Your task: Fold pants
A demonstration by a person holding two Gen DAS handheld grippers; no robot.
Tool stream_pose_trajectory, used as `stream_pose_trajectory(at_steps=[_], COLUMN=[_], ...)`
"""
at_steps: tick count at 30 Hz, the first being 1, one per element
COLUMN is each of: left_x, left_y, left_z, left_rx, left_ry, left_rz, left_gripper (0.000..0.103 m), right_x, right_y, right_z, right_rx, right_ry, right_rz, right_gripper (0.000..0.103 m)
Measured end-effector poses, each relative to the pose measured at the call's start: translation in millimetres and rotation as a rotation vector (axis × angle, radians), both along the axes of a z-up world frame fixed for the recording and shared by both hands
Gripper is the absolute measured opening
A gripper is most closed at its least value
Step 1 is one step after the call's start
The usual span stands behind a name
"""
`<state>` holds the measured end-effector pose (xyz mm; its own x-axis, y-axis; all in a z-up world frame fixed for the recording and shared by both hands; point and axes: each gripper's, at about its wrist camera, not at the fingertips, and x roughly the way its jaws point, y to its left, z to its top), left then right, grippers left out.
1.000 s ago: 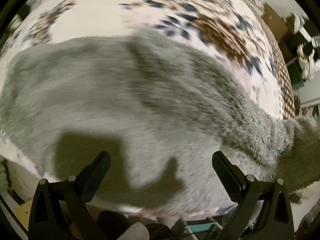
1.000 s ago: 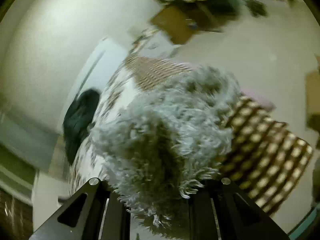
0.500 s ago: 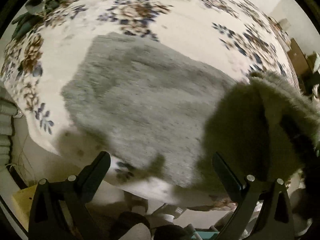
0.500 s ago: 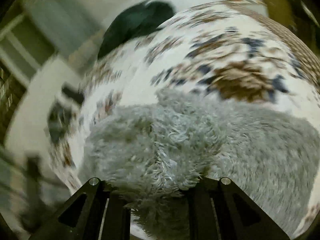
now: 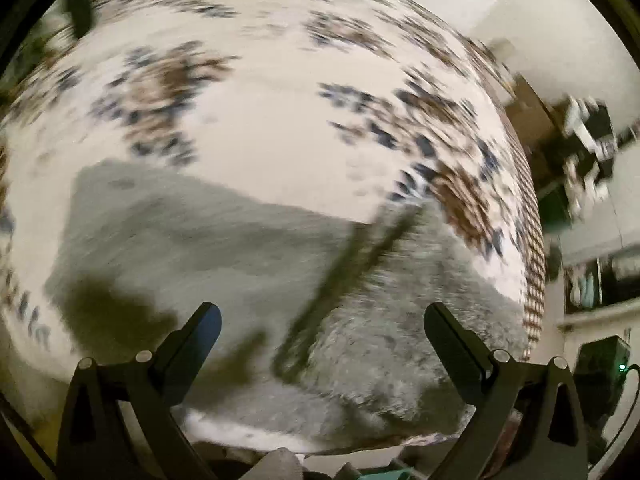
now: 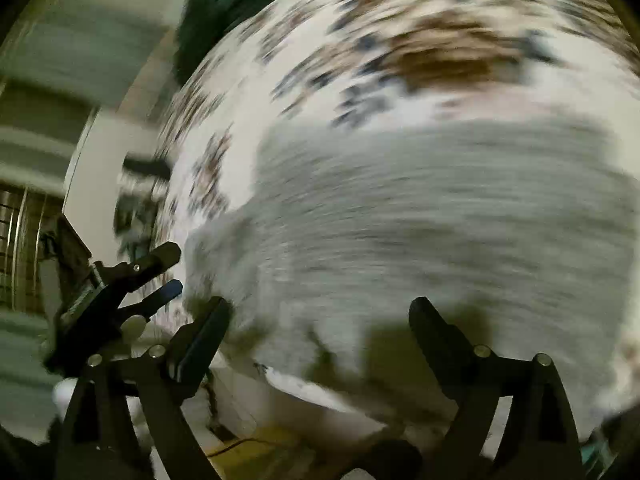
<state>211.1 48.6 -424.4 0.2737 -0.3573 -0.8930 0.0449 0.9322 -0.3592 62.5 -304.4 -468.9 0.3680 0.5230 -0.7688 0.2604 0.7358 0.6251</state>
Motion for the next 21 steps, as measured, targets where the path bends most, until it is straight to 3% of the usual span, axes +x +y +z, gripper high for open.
stream_pose_trajectory(at_steps=[3,6,7,8,9,11,13,16,17,21], left_x=[17,29,33,33,32,27,17,3,-2,-17], left_y=[-34,-55,-61,-64,-65,-64,-60,-50,-43,-21], left_z=[-21,-46,-58,-64,-71,-79,-74,-62,-57,-47], left_rx=[0.071,0.136,0.152,0.162,0.163,0.107,0.098,0.092,0.081,0.024], left_ry=[0.002,0.032,0.052,0.066,0.085,0.116,0.093,0.065,0.068,0.110], left_rz=[-0.090,-0.132,-0.150,-0.157,-0.167,-0.183,-0.174,-0.156,-0.136,-0.046], left_gripper=[0.103,0.103,0.095,0.077,0.069,0.017,0.010,0.006,0.006,0.006], right_x=[-19,-29,-29,-25,-19,-9,-3,4,6,19], right_y=[-48,-91,-98,-103,-104,-108,-109,-110,-111,-111], right_z=[-4,-29,-37,-43,-56,-74,-91,-92,-91,-75], right_rx=[-0.079,-0.124,-0.119,-0.110,-0.095,-0.050,0.007,0.003,-0.003,0.004], right_ry=[0.043,0.098,0.108,0.116,0.127,0.133,0.121,0.098,0.097,0.139], right_rz=[-0.099,-0.167,-0.168,-0.161,-0.144,-0.110,-0.101,-0.115,-0.114,-0.119], right_gripper=[0.094,0.094,0.094,0.094,0.094,0.094,0.093,0.060,0.054,0.046])
